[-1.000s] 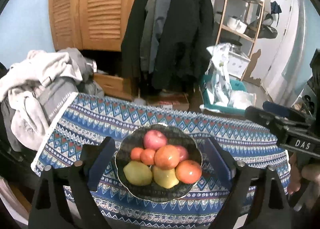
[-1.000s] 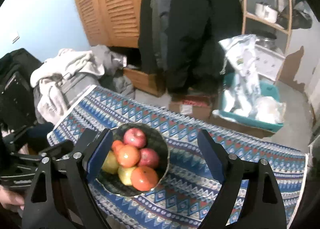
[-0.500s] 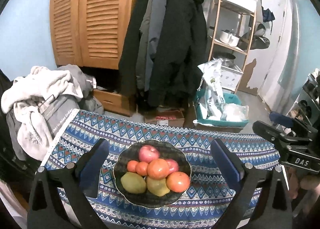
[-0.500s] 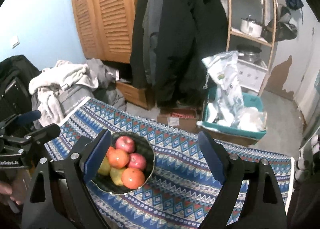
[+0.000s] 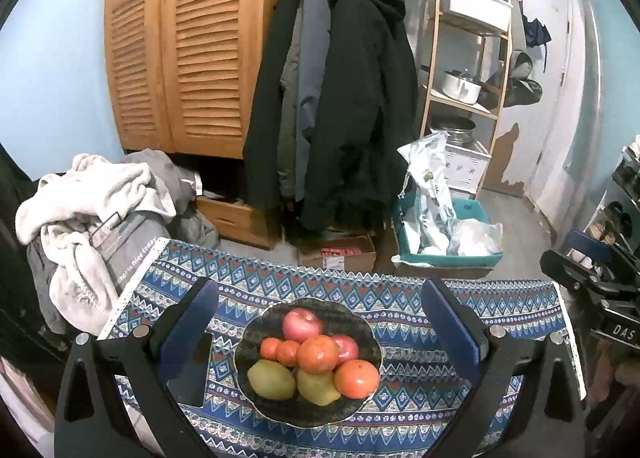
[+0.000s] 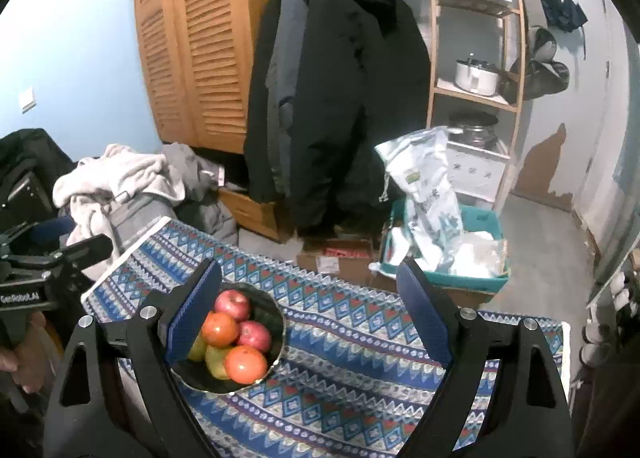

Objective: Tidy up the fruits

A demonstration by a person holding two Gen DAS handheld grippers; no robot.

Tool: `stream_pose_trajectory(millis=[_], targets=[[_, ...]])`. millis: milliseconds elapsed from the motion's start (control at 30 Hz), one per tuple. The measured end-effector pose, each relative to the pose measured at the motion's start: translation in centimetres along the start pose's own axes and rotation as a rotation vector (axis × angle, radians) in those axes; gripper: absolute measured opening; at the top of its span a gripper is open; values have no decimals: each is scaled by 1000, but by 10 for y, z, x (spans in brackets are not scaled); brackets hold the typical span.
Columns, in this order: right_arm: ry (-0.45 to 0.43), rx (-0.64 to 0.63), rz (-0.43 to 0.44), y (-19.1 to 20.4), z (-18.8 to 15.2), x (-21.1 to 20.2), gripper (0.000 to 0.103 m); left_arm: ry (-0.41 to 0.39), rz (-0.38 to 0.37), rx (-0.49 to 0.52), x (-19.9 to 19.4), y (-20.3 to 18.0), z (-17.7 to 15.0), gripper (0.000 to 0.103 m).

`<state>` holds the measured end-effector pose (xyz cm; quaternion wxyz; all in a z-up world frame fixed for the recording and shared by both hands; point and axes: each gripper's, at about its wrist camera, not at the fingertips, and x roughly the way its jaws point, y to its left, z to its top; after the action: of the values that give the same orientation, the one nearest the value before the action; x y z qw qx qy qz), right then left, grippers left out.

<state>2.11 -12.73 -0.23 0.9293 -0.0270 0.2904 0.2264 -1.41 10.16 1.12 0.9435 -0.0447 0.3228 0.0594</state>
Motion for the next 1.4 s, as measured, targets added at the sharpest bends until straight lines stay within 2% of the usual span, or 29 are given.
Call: stream_pose_trajectory(millis=[433, 1400], targets=[[-10, 15, -42, -19, -4, -6, 88, -40, -12, 35, -10, -22, 10, 102], [7, 18, -45, -25, -10, -4, 88, -22, 25, 87, 1, -40, 9, 102]])
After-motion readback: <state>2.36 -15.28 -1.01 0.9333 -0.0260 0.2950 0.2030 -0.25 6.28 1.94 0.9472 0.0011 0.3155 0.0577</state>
